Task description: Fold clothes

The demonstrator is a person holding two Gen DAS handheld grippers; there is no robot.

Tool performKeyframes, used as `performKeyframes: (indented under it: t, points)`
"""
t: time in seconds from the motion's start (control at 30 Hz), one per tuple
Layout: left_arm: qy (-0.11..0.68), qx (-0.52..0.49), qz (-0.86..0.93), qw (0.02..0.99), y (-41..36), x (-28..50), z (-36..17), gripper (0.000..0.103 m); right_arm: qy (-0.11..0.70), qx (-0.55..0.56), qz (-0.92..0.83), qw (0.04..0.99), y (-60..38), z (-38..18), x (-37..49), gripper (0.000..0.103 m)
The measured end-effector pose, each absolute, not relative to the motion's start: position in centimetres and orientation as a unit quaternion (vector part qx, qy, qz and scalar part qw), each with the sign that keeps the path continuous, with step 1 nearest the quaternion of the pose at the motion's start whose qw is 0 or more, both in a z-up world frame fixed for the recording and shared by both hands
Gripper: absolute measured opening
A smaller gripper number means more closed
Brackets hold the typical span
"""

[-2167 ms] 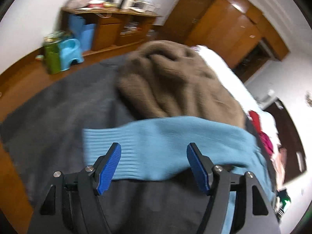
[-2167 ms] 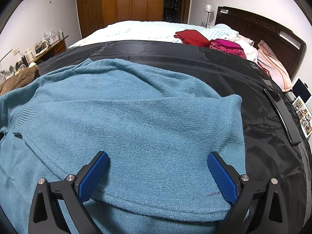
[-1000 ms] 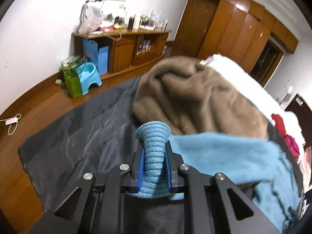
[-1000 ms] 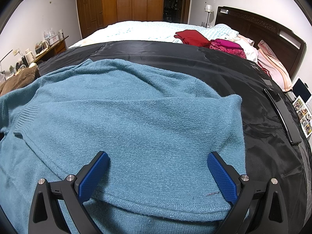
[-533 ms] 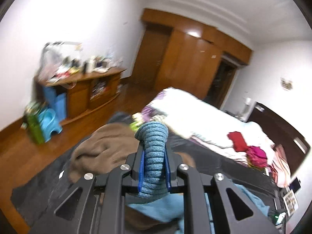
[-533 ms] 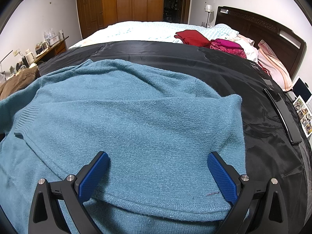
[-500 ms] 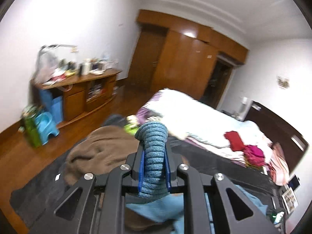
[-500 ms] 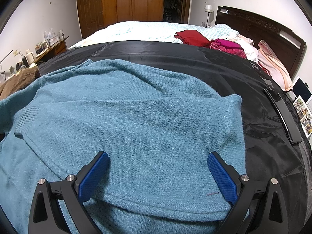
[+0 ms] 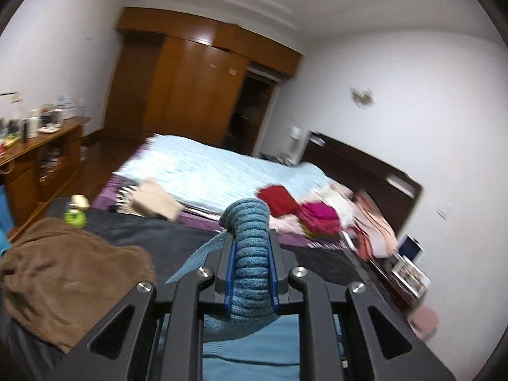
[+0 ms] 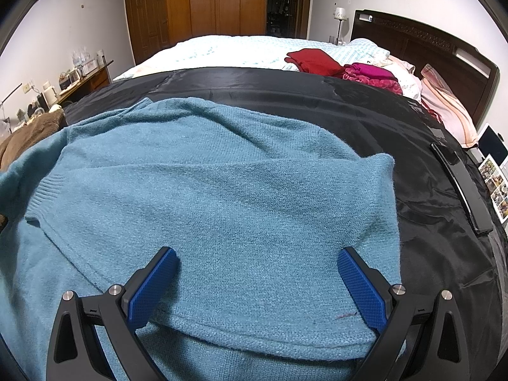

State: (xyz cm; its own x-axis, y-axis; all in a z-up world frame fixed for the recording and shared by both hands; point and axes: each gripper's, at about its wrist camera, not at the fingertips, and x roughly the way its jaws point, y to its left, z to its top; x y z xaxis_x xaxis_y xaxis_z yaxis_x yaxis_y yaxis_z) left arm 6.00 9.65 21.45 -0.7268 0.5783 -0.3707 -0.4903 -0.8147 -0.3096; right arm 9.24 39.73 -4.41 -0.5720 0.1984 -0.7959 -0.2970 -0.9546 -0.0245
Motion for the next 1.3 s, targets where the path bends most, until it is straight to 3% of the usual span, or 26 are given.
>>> performKeyframes:
  t: [0.17,0.23,0.27,0.47,0.77,0.97,1.17,1.3]
  points:
    - [-0.054,-0.282,0.895,0.341,16.4,6.4,19.9,0.022,0.071,-0.434,0.888,0.133,40.2,-4.2,9.5,0.103]
    - [-0.026,-0.304,0.884,0.354,18.7,6.4,18.7,0.028,0.075,-0.432,0.889,0.131,40.3,-4.2,9.6,0.103]
    - [-0.013,-0.314,0.879,0.358,19.7,6.5,18.0,0.036,0.076,-0.432,0.889,0.130,40.3,-4.2,9.6,0.103]
    - [0.034,-0.358,0.858,0.365,22.6,6.5,14.8,0.054,0.087,-0.427,0.892,0.125,40.6,-4.1,9.8,0.103]
    - [0.054,-0.366,0.876,0.310,17.8,4.0,11.8,0.067,0.156,-0.381,0.902,0.127,42.6,-3.3,11.5,0.103]
    - [0.033,-0.422,0.876,0.233,11.7,-0.2,7.2,0.068,0.163,-0.314,0.915,0.191,43.8,-1.4,13.6,0.103]
    - [0.012,-0.494,0.841,0.220,9.5,-3.5,2.1,0.072,0.190,-0.333,0.911,0.150,43.0,-0.8,13.1,0.103]
    - [-0.014,-0.524,0.819,0.233,10.1,-5.2,0.1,0.078,0.147,-0.376,0.911,0.084,37.8,1.2,11.7,0.103]
